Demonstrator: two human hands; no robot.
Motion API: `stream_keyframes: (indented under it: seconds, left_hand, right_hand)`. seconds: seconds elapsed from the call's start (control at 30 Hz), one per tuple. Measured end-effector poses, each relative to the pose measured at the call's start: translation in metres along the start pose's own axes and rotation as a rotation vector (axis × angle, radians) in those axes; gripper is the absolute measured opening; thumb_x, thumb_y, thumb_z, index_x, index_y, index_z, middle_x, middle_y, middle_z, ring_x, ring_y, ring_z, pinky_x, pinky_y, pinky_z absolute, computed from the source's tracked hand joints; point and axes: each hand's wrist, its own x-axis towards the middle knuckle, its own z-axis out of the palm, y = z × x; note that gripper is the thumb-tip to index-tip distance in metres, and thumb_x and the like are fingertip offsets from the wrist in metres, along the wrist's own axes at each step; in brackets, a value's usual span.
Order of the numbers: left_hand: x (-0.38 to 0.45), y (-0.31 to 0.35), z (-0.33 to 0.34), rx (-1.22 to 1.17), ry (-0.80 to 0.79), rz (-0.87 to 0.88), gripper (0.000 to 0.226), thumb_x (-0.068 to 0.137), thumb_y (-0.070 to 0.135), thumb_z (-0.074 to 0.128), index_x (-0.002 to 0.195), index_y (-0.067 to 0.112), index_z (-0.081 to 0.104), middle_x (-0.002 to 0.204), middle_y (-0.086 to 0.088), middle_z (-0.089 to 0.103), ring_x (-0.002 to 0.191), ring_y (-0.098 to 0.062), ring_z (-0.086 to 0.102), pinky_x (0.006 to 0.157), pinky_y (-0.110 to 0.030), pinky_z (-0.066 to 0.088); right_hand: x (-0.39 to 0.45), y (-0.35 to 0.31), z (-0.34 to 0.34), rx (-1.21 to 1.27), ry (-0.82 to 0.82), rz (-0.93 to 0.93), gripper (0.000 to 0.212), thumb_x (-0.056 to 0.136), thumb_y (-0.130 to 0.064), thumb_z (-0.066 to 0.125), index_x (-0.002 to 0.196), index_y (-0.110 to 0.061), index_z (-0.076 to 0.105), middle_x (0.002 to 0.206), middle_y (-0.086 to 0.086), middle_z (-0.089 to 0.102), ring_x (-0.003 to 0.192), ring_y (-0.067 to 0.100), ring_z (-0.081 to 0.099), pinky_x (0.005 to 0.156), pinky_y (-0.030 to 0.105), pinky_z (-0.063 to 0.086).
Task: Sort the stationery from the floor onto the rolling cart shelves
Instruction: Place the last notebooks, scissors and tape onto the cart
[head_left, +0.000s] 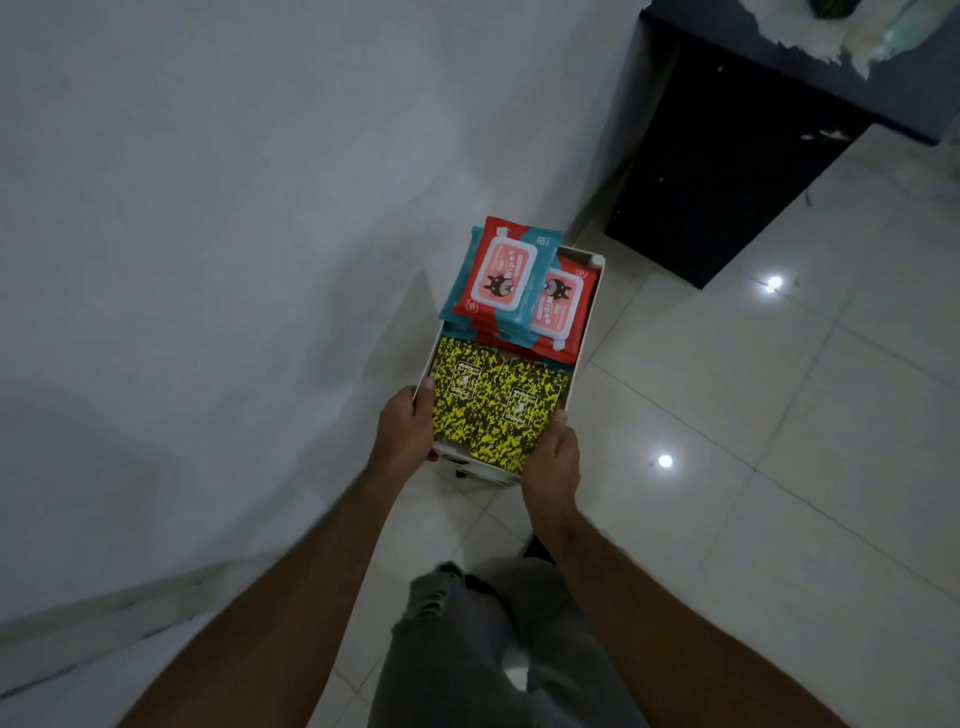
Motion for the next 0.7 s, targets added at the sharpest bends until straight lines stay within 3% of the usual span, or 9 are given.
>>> stream_keyframes:
  seconds: [0.13,0.2,0.27,0.37,0.43,0.5,0.7]
  left_hand:
    - [0.026,0.008,-0.009,0.065,0.01,0.066,0.048,0.108,0.041,0.037,0.081,0.004,0.048,0.072,-0.01,0.044,0.056,-0.015,0.051,0.037,-0.013,0.042]
    - [0.039,0.013,-0.011,0.085,0.002,0.09,0.045,0.109,0.036,0.037,0.079,0.004,0.046,0.07,-0.009,0.042,0.055,-0.011,0.044,0.038,-0.01,0.039]
    - [0.053,0.018,-0.014,0.073,-0.015,0.121,0.045,0.109,0.037,0.038,0.074,0.009,0.044,0.068,-0.006,0.042,0.055,-0.011,0.043,0.037,-0.015,0.036]
    - [0.077,0.024,-0.02,0.124,-0.016,0.153,0.048,0.107,0.042,0.038,0.067,0.017,0.042,0.063,-0.001,0.044,0.06,-0.019,0.047,0.049,-0.031,0.033]
    - [0.092,0.028,-0.024,0.127,-0.039,0.142,0.048,0.107,0.045,0.039,0.068,0.017,0.045,0.064,-0.001,0.047,0.066,-0.028,0.055,0.056,-0.033,0.044]
    - [0.105,0.035,-0.028,0.096,-0.068,0.14,0.048,0.106,0.048,0.039,0.069,0.018,0.047,0.063,-0.001,0.047,0.069,-0.036,0.062,0.06,-0.046,0.056]
    - [0.134,0.049,-0.036,0.106,-0.104,0.171,0.05,0.104,0.052,0.04,0.069,0.017,0.048,0.063,-0.003,0.047,0.071,-0.04,0.064,0.062,-0.059,0.058]
  right_hand:
    - [0.008,-0.01,0.019,0.021,0.034,0.0,0.048,0.106,-0.05,0.024,0.099,-0.016,0.056,0.096,0.015,0.064,0.077,0.017,0.057,0.067,0.03,0.048]
    - [0.013,-0.016,0.028,0.035,0.054,0.01,0.044,0.106,-0.052,0.024,0.095,-0.022,0.055,0.095,0.013,0.063,0.08,0.02,0.059,0.071,0.033,0.05]
    - [0.02,-0.021,0.036,0.047,0.083,0.018,0.043,0.105,-0.053,0.025,0.093,-0.026,0.055,0.096,0.011,0.064,0.085,0.022,0.062,0.076,0.038,0.054]
    - [0.028,-0.035,0.05,0.062,0.116,0.031,0.045,0.105,-0.055,0.024,0.092,-0.024,0.055,0.096,0.014,0.064,0.089,0.029,0.064,0.077,0.041,0.054]
    - [0.033,-0.043,0.059,0.067,0.148,0.033,0.045,0.105,-0.055,0.024,0.088,-0.025,0.053,0.097,0.015,0.064,0.086,0.027,0.062,0.076,0.037,0.052]
    - [0.037,-0.052,0.067,0.091,0.165,0.037,0.043,0.105,-0.054,0.024,0.085,-0.028,0.051,0.099,0.016,0.064,0.081,0.02,0.059,0.075,0.035,0.051]
    - [0.049,-0.066,0.087,0.13,0.21,0.059,0.044,0.105,-0.057,0.023,0.085,-0.029,0.051,0.093,0.007,0.063,0.086,0.022,0.061,0.086,0.045,0.054]
